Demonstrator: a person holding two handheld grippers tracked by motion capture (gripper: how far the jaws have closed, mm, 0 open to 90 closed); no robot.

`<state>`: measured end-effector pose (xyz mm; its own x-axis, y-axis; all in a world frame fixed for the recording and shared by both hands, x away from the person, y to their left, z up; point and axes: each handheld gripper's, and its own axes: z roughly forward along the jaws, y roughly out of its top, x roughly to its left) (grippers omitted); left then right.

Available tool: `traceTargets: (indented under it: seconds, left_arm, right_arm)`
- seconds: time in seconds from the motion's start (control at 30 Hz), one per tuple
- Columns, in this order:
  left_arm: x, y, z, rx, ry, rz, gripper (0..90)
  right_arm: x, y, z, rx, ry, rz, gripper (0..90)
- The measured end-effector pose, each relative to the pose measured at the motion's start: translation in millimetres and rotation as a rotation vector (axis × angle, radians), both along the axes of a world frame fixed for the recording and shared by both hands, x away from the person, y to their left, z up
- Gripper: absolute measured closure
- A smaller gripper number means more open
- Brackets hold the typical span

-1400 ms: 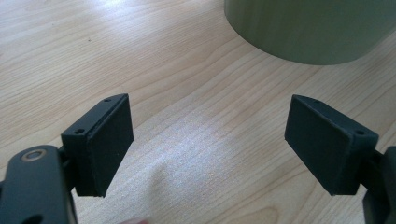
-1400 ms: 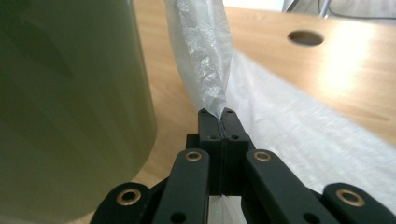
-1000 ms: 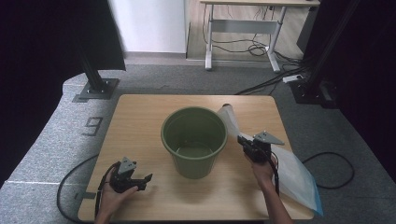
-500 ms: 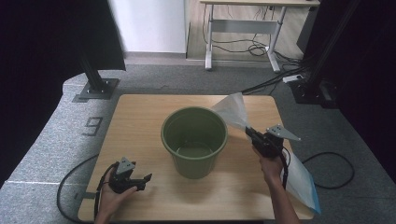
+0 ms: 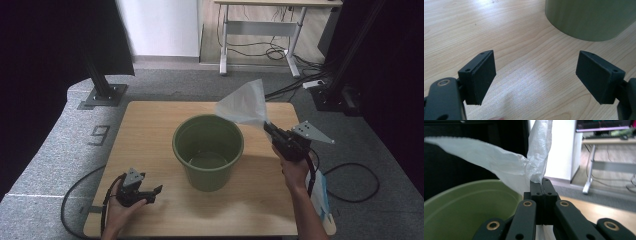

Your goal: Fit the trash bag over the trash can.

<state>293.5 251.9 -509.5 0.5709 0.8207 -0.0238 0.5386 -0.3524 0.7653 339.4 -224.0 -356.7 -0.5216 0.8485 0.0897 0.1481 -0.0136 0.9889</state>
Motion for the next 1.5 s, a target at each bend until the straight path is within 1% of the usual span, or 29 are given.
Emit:
traceTargets:
  seconds: [0.1,0.2,0.27,0.37,0.5,0.7,0.8,0.87,0.93,1.03,1.07,1.1,1.17,1.2,1.27,1.3,1.4,1.5]
  left_arm:
    - [-0.1,0.7,0.2,-0.001,0.001,-0.001,16.0]
    - [-0.3,2.1,0.6,-0.004,0.001,0.001,16.0]
    - [-0.3,2.8,0.5,-0.007,0.002,0.002,16.0]
    - [0.0,2.5,0.1,-0.007,0.005,0.001,16.0]
    - [0.0,1.3,-0.5,-0.003,0.007,-0.002,16.0]
    - [0.0,0.8,-0.9,-0.001,0.011,-0.004,16.0]
    - [0.1,1.1,-1.1,0.004,0.012,-0.005,16.0]
    - [0.2,1.3,-1.4,-0.001,0.014,-0.004,16.0]
    - [0.2,1.3,-1.4,0.003,0.015,-0.006,16.0]
    - [-0.1,1.1,-1.3,0.002,0.015,-0.007,16.0]
    - [-0.1,1.2,-1.3,0.001,0.015,-0.006,16.0]
    - [-0.1,1.3,-1.6,0.002,0.014,-0.006,16.0]
    - [0.0,2.5,-2.7,0.002,0.016,-0.004,16.0]
    - [0.0,2.5,-2.7,0.002,0.016,-0.004,16.1]
    - [0.0,3.5,-4.6,0.004,0.022,0.005,16.1]
    - [0.1,4.1,-4.9,0.009,0.023,0.005,16.1]
    - [0.1,4.5,-3.9,0.003,0.019,0.006,16.1]
    - [-0.3,3.2,-3.8,0.001,0.017,0.006,16.1]
  right_arm:
    - [-8.0,13.4,12.7,-0.044,-0.04,0.031,88.6]
    - [-16.0,25.1,18.7,-0.061,-0.06,0.07,88.6]
    - [-22.1,32.1,18.4,-0.065,-0.061,0.104,88.6]
    - [-30.7,41.7,13.3,-0.075,-0.055,0.148,88.5]
    - [-35.1,51.1,4.8,-0.071,-0.027,0.203,88.5]
    - [-30.5,67.1,-13.7,-0.082,0.046,0.282,88.4]
    - [-31.5,73.4,-22.5,-0.094,0.067,0.306,88.4]
    - [-31.7,76.8,-26.7,-0.103,0.082,0.319,88.4]
    - [-30.5,79.8,-29.8,-0.113,0.103,0.331,87.5]
    - [-29.3,81.6,-32.2,-0.123,0.113,0.355,75.7]
    - [-30.3,81.4,-32.2,-0.126,0.109,0.361,70.8]
    - [-32.4,80.5,-31.9,-0.123,0.09,0.358,63.9]
    - [-38.0,78.7,-31.0,-0.127,0.057,0.335,55.0]
    - [-38.0,78.7,-31.0,-0.127,0.057,0.335,55.0]
    - [-47.4,75.0,-30.8,-0.133,0.023,0.285,42.5]
    - [-53.6,70.3,-31.8,-0.128,0.021,0.264,37.9]
    - [-58.6,64.7,-33.8,-0.109,0.024,0.277,36.8]
    - [-62.5,60.2,-38.6,-0.118,0.031,0.293,36.1]
